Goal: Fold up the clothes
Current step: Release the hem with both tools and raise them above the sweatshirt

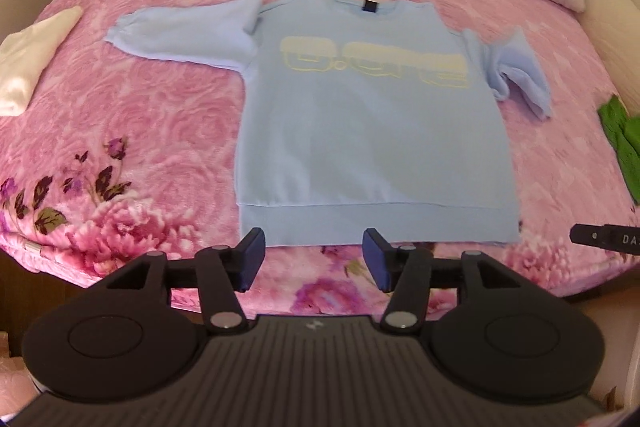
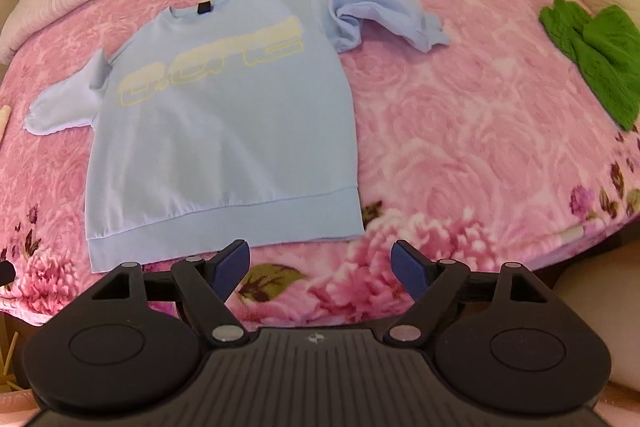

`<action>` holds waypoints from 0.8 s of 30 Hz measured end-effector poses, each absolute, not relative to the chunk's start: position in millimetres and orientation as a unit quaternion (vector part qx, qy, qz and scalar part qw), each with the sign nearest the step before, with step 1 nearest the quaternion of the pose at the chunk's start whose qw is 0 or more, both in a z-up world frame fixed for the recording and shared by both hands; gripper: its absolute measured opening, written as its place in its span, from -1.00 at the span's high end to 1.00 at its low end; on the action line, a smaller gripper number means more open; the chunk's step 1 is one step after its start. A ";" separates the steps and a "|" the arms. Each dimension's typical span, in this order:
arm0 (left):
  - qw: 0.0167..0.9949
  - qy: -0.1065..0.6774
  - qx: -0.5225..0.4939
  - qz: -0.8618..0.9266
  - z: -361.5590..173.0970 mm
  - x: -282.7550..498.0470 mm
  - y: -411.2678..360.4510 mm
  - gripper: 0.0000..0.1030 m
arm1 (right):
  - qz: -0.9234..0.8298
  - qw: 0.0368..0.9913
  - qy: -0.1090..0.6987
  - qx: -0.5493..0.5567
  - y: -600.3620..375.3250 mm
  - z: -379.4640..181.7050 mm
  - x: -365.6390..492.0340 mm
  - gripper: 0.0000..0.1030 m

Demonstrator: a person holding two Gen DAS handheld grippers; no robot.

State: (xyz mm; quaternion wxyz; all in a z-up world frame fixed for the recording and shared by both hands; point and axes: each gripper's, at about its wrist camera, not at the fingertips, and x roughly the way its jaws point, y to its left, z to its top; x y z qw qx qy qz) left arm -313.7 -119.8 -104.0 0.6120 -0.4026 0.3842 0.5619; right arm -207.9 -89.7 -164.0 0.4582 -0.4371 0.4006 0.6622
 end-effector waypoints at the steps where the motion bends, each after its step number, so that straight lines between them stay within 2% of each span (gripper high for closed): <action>1: 0.616 0.385 -0.402 0.557 -102.6 -312.8 -120.0 0.02 | 0.659 0.461 0.405 -0.435 -91.3 -162.4 -206.9 -0.56; 11: 0.661 0.380 -0.371 0.530 -86.2 -327.4 -93.8 -0.04 | 0.639 0.498 0.425 -0.404 -98.5 -148.8 -210.9 -0.56; 17: 0.657 0.381 -0.372 0.533 -86.7 -328.7 -74.1 -0.08 | 0.638 0.497 0.443 -0.387 -85.4 -157.2 -211.5 -0.56; 24: 0.665 0.360 -0.409 0.511 -104.6 -297.2 -36.2 -0.09 | 0.635 0.492 0.476 -0.359 -32.6 -183.9 -171.9 -0.56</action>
